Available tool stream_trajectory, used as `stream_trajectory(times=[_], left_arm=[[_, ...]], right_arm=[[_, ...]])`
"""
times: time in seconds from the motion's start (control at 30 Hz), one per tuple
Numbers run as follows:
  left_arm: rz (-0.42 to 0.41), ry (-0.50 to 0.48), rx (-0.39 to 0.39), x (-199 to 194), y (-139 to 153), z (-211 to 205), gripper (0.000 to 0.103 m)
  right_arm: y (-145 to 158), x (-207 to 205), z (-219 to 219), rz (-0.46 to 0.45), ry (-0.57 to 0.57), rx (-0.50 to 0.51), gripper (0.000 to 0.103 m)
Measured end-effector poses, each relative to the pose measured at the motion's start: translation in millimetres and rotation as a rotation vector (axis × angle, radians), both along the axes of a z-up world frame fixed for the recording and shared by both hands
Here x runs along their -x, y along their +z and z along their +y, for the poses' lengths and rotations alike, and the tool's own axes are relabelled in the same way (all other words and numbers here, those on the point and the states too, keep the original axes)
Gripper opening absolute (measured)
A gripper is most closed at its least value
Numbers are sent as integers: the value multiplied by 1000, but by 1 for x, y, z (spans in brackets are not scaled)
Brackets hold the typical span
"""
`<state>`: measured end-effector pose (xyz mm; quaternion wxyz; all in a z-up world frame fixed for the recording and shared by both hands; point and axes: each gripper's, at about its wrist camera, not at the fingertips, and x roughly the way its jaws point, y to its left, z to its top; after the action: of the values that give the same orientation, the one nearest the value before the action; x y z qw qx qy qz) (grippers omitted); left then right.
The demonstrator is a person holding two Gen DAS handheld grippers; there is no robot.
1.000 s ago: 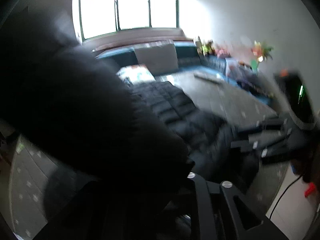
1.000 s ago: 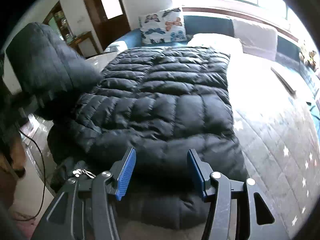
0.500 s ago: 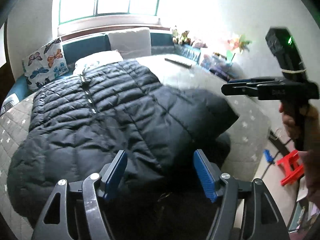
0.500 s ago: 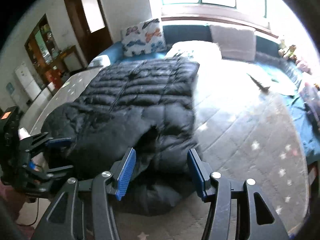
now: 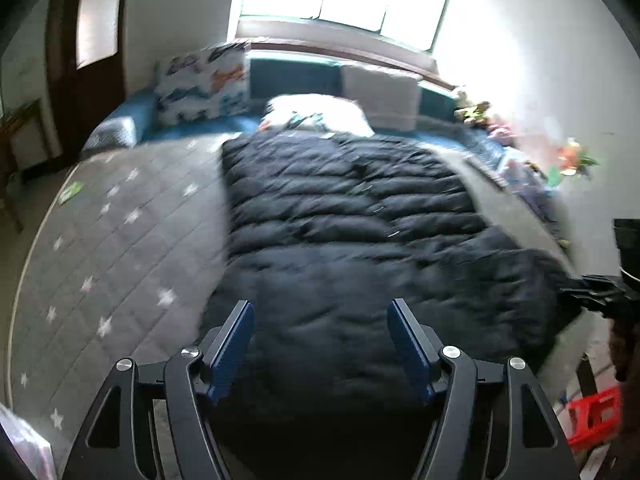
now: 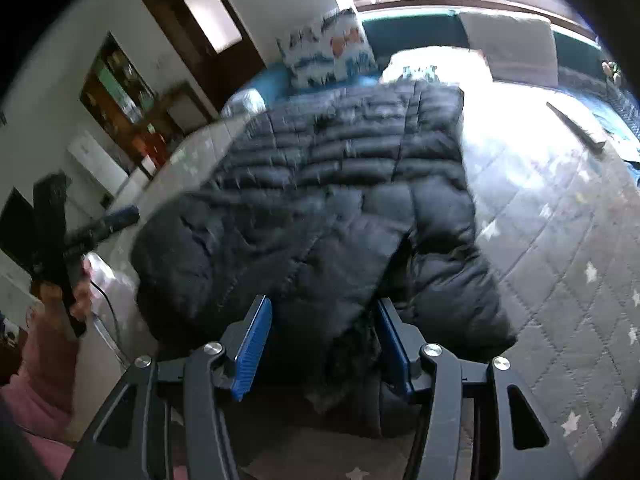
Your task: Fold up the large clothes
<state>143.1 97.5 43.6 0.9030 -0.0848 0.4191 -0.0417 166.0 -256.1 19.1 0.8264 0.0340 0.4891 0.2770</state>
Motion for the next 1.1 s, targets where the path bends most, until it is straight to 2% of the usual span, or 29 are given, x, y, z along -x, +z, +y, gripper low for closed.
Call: stream_trajectory(times=[0.03,0.07,0.13,0.23,0.27,0.3,0.37,0.43,0.53,0.6,0.67,0.7,0.77,0.83,0.9,1.0,1.1], left_arm=[[21,3,21,1,-8,7,73],[32,4,36,1,-15,10,73],[43,3,62,4,-26,17,73],[31,-10,58,7,-34,12,73],[26,-18,53,9,-36,9,73],[27,-28,49,10,-38,7,73],[27,-45,42,11,-45,3,73],[39,-58,39,8,-54,0,73],[67,-62,74,2,-68,-2,73],[78,-71,66,-1,-71,-3,74],[85,-72,61,-3,-72,-4,74],[89,-74,57,-3,-73,-4,74],[94,-77,43,-4,-70,-5,74],[98,-78,24,-4,-58,-8,73],[75,-92,27,0,-40,-9,73],[8,-119,26,7,-5,-13,73],[-52,-153,46,1,22,-22,73]], right_arm=[[-4,-1,4,9,15,8,35],[-7,-1,10,12,30,26,28],[1,0,17,-40,37,87,14],[36,4,26,-209,45,173,13],[51,6,28,-273,48,197,13],[58,6,28,-298,52,205,13],[63,-1,25,-309,41,213,13],[46,-13,19,-257,27,213,13],[-11,-37,5,-84,-9,204,13],[-45,-48,-5,17,-27,140,13],[-60,-53,-14,68,-61,64,13],[-61,-53,-14,66,-57,61,13],[-57,-51,-13,58,-46,78,13],[-47,-47,-11,47,-40,113,24],[-28,-43,-9,3,-43,173,30],[11,-29,-10,-111,-69,252,39],[44,-16,-3,-226,-66,264,51]])
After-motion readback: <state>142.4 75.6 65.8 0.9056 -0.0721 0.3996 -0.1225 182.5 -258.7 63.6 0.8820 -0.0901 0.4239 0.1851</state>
